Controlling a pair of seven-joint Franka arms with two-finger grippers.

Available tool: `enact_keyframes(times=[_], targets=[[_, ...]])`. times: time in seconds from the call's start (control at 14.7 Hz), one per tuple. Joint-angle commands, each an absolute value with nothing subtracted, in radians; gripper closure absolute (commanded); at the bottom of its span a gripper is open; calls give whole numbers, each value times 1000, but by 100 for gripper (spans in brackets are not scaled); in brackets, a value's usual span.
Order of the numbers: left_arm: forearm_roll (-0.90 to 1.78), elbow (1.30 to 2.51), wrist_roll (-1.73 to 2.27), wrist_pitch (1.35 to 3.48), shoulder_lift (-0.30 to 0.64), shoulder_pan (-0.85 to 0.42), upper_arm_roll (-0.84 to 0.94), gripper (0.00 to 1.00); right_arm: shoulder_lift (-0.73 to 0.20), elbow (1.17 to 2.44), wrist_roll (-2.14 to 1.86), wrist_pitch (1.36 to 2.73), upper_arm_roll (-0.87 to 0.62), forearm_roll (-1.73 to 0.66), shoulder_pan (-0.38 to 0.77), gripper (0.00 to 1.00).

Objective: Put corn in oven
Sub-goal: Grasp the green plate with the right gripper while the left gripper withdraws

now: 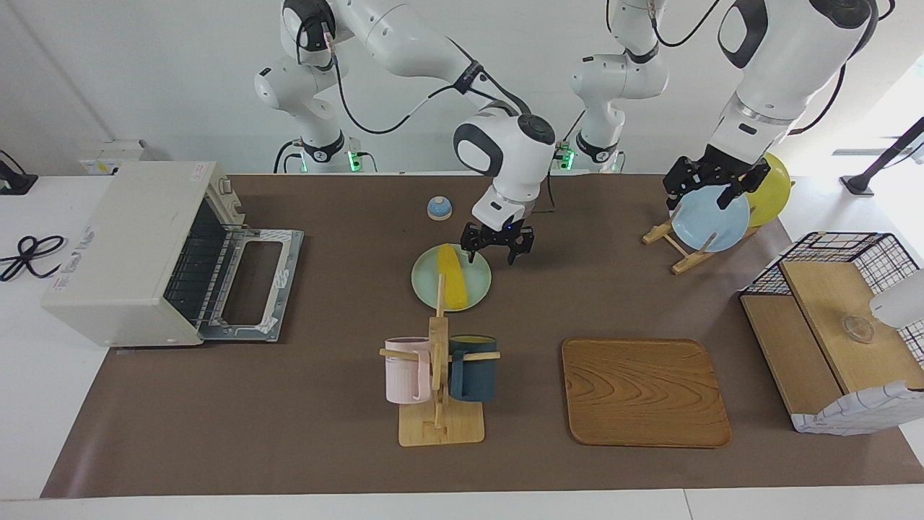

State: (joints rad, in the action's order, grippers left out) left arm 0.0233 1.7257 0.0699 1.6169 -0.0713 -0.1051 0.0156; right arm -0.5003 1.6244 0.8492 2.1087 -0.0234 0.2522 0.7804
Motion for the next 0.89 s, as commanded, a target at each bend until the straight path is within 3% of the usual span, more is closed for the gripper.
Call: enact_keyframes(times=[0.0,0.07,0.34,0.54,0.75,0.82], targets=[[2,1805,55,1631,-126,-90,29,0,-463,1715,790,2169,-26,278,778,43],[2,1801,57,1637,-121,-91,28,0,-460,1732,788,2187,-28,278,778,48],[15,1766,64,1632,-86,-86,34,0,-443,1790,787,2226,-26,278,778,49],[20,1610,66,1527,-35,-81,38,0,-439,1809,787,2227,-26,278,778,59],[31,1600,71,1523,-34,-80,41,0,-430,1832,787,2233,-26,278,778,83],[31,1611,71,1528,-40,-83,41,0,-430,1835,788,2233,-26,279,778,97]])
